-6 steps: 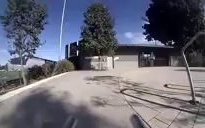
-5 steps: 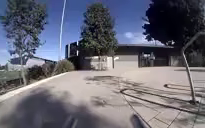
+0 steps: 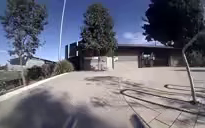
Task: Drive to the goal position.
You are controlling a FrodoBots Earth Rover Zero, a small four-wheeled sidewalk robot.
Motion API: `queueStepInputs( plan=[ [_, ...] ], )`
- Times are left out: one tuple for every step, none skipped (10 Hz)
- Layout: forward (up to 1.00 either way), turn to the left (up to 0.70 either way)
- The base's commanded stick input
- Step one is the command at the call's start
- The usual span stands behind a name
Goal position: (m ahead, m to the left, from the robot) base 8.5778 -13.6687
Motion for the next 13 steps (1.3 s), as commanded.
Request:
queueStepInputs(
  plan=[
    [0.70, -0.35],
    [0.70, -0.35],
    [0.70, -0.35],
    [0.70, -0.35],
    [0.80, -0.34],
    [0.85, -0.34],
    [0.85, -0.34],
    [0.85, -0.34],
    [0.85, -0.34],
    [0.85, -0.34],
    [0.85, -0.34],
    [0.85, -0.34],
    [0.85, -0.34]
  ],
)
